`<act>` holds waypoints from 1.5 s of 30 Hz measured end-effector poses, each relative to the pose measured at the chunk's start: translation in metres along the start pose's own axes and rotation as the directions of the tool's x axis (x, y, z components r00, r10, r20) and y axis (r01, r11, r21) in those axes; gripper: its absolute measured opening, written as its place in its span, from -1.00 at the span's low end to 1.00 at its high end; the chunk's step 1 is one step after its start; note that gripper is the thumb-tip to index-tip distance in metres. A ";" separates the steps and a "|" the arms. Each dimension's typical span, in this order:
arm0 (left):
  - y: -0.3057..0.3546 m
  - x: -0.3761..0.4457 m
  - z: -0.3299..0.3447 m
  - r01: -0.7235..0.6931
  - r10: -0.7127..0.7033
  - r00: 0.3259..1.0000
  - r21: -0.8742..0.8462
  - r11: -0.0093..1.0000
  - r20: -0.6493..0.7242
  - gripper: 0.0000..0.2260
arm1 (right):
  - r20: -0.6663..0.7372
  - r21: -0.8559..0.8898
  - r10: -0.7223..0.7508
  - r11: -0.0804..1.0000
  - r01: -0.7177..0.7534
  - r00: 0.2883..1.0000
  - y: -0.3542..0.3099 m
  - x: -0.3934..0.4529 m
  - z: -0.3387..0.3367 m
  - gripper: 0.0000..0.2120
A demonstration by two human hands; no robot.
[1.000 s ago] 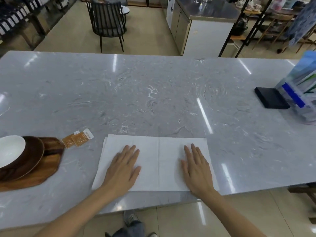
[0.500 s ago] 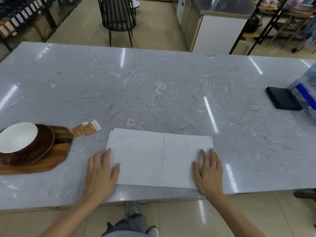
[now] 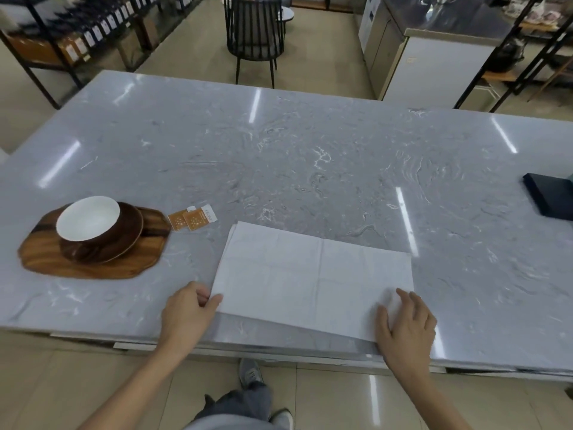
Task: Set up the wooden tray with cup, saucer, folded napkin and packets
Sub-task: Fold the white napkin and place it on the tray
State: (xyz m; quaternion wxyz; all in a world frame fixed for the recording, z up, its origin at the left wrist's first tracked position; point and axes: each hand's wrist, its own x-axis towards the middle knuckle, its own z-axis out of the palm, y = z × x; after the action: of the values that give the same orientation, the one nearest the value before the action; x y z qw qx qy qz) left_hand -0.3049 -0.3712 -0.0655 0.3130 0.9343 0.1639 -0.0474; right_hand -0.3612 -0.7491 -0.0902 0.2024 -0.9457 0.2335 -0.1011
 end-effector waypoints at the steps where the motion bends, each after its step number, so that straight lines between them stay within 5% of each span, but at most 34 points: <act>1: 0.001 0.001 0.000 0.030 -0.029 1.000 -0.036 0.999 0.010 -0.83 | -0.009 0.011 0.029 1.000 -0.029 1.000 0.003 0.003 -0.003 -0.51; 5: 0.001 0.003 0.000 0.143 -0.127 0.989 -0.249 0.958 0.080 -0.85 | -0.027 0.039 0.061 0.997 -0.060 0.998 0.016 0.008 -0.007 -0.54; 10: -0.007 -0.001 -0.005 0.186 -0.148 0.981 -0.386 0.903 0.127 -0.81 | -0.123 -0.138 -0.104 0.987 0.087 0.987 0.024 -0.004 0.003 -0.54; 16: -0.011 -0.009 -0.008 0.134 -0.103 0.989 -0.343 0.930 0.108 -0.87 | -0.172 -0.124 -0.105 0.989 0.084 0.979 0.025 -0.004 0.007 -0.49; 22: -0.011 -0.015 -0.006 0.072 -0.055 0.997 -0.306 0.949 0.062 -0.87 | -0.147 -0.076 -0.061 0.996 0.051 0.987 0.026 -0.002 0.003 -0.64; 29: -0.010 -0.016 -0.009 -0.015 0.013 0.998 0.033 0.999 0.060 -0.58 | -0.139 -0.064 -0.031 0.998 0.022 0.990 0.025 0.002 0.005 -0.60; 32: -0.002 -0.016 -0.005 -0.174 0.171 0.985 0.275 0.946 0.033 -0.46 | -0.085 -0.062 -0.025 0.998 0.020 0.996 0.015 0.005 0.005 -0.52; 38: 0.059 0.008 0.033 -0.573 0.550 0.820 0.263 0.777 0.160 -0.48 | 0.141 -0.110 -0.359 0.920 0.375 0.923 -0.030 0.027 0.012 -0.48; 41: 0.065 0.027 0.056 -0.573 0.510 0.818 0.297 0.764 0.266 -0.44 | 0.283 -0.097 -0.355 0.914 0.395 0.891 -0.027 0.039 0.023 -0.47; 45: 0.022 0.033 0.052 -0.522 0.472 0.852 0.416 0.744 0.226 -0.40 | 0.286 -0.180 -0.252 0.933 0.310 0.924 0.003 0.047 0.021 -0.43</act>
State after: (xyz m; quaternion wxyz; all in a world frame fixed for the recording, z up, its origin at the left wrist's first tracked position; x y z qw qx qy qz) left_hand -0.2654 -0.4098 -0.1013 0.0904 0.9869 -0.1242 -0.0492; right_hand -0.3153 -0.7677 -0.1058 0.1073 -0.9911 0.0760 0.0217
